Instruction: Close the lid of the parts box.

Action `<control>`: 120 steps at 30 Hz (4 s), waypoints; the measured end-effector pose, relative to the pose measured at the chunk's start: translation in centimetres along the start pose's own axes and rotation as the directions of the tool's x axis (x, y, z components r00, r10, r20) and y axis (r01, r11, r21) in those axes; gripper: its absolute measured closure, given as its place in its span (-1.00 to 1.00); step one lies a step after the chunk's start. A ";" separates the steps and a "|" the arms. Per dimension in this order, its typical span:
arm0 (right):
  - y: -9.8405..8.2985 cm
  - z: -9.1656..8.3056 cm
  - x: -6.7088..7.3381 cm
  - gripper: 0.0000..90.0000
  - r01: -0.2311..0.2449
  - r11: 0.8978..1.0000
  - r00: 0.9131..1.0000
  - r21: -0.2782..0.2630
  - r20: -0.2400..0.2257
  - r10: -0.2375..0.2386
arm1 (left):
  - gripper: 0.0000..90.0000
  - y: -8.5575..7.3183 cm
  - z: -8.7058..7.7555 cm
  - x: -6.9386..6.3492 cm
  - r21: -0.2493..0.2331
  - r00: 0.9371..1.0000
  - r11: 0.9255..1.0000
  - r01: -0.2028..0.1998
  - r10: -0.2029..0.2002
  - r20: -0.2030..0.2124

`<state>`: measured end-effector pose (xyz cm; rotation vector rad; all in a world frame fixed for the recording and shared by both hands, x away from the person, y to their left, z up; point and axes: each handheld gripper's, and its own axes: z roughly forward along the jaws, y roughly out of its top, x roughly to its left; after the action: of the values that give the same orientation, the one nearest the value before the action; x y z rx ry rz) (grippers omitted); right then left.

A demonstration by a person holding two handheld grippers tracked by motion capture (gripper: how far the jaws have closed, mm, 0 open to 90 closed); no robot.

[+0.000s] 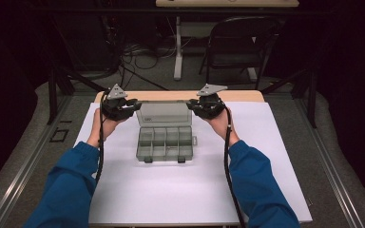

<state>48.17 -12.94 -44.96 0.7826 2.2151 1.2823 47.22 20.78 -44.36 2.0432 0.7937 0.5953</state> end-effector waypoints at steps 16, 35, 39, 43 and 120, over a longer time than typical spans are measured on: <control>-0.4 -1.0 1.2 0.66 0.038 0.999 0.999 0.005 -0.016 -0.038 | 0.58 -0.9 -1.3 -1.0 0.000 0.999 1.000 -0.020 0.020 0.037; -1.3 -1.8 2.1 0.62 0.091 0.996 0.995 -0.010 -0.027 -0.092 | 0.18 -1.3 -1.8 -1.8 0.004 0.997 0.998 -0.055 0.054 0.062; -1.3 -1.8 2.0 0.61 0.090 0.996 0.996 -0.009 -0.023 -0.090 | 0.11 -0.3 -2.8 -1.7 -0.061 0.996 0.998 -0.027 0.032 0.082; -1.3 -1.9 2.0 0.61 0.090 0.996 0.996 -0.011 -0.024 -0.090 | 0.62 0.5 -3.4 -1.5 -0.095 0.999 0.995 0.009 -0.004 0.053; -5.6 -2.5 7.9 1.00 0.106 0.992 0.984 0.061 -0.150 -0.096 | 1.00 -6.8 -3.2 -6.8 0.043 0.992 0.999 0.025 -0.030 0.121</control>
<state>39.45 -11.44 -49.62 0.6090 2.3944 1.2566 38.31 20.61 -49.15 2.0815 0.7672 0.4377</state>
